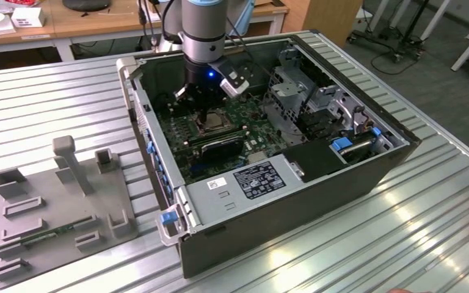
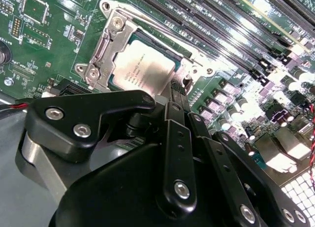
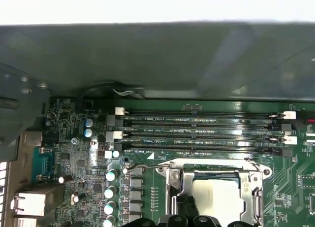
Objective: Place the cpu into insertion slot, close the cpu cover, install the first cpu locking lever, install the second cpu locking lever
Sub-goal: 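Close the cpu cover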
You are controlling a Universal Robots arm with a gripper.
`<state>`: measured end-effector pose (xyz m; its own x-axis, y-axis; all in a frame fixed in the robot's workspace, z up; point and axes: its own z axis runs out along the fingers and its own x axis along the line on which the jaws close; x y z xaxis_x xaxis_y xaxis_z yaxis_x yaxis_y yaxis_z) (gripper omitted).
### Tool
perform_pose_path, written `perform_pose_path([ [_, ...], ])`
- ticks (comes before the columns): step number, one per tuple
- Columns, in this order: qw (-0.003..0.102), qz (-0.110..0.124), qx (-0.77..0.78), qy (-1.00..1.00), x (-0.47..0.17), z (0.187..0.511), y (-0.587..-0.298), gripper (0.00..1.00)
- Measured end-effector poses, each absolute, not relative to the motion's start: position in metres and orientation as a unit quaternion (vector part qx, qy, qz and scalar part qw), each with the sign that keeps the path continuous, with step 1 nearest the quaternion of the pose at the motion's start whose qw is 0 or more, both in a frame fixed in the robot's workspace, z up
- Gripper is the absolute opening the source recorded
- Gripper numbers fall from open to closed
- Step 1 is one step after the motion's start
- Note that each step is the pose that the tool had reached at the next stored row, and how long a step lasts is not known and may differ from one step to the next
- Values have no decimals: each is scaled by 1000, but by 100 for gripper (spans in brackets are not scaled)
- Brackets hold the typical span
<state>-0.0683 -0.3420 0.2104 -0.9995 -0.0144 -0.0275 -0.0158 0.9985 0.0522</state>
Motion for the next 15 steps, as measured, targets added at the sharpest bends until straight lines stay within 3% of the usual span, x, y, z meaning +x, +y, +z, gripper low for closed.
perform_pose_path([
  [15,13,26,-8,1000,-70,205,-343,10],
])
